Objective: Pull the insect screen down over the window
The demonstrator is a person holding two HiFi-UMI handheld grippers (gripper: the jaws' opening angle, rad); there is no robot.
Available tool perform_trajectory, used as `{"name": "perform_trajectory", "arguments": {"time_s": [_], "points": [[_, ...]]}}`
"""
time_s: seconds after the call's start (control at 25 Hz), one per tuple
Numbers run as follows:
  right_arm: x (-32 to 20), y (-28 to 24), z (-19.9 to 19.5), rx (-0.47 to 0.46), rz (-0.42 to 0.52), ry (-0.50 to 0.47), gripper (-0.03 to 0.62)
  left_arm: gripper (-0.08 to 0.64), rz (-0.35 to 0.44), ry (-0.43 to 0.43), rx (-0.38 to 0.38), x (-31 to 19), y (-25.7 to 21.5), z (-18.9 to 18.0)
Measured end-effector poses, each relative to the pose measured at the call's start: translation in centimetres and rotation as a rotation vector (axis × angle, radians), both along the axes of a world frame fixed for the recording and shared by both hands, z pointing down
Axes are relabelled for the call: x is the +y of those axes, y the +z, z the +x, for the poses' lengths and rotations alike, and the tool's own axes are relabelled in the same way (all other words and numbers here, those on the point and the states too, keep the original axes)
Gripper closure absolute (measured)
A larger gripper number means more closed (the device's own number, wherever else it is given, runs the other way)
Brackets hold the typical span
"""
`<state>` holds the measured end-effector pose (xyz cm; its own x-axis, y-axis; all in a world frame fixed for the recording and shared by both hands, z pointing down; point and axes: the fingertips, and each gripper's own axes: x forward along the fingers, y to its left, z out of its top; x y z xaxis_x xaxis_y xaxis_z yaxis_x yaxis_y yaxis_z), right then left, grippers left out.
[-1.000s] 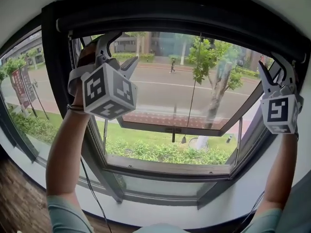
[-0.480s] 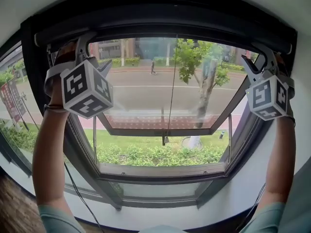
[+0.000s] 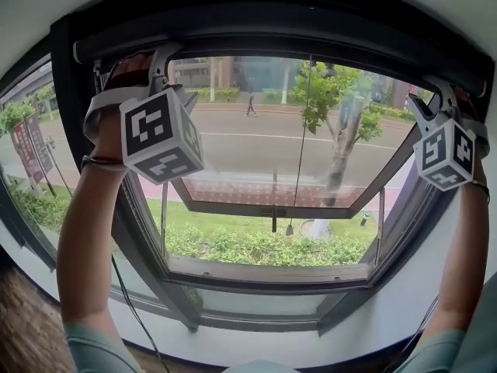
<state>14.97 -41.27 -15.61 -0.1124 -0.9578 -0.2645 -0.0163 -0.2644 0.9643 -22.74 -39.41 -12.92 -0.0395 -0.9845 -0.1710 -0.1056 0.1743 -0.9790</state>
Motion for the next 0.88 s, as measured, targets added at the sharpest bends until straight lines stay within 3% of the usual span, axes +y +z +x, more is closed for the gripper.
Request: {"name": "perform_trajectory", "arguments": {"time_s": [0.16, 0.48, 0.88], "points": [[-0.4, -0.1, 0.0, 0.013, -0.010, 0.013, 0.425, 0.210, -0.042, -0.015, -0.010, -0.8, 0.2, 0.0], [-0.1, 0.4, 0.5, 0.041, -0.046, 0.034, 0.426, 0.209, -0.050, -0.039, -0.036, -0.6, 0.4, 0.6], [0.7, 4.5, 0.4, 0.077, -0.216, 0.045, 0.425, 0.198, -0.251, -0.057, -0.067, 0.6, 5.1, 0.0]]}}
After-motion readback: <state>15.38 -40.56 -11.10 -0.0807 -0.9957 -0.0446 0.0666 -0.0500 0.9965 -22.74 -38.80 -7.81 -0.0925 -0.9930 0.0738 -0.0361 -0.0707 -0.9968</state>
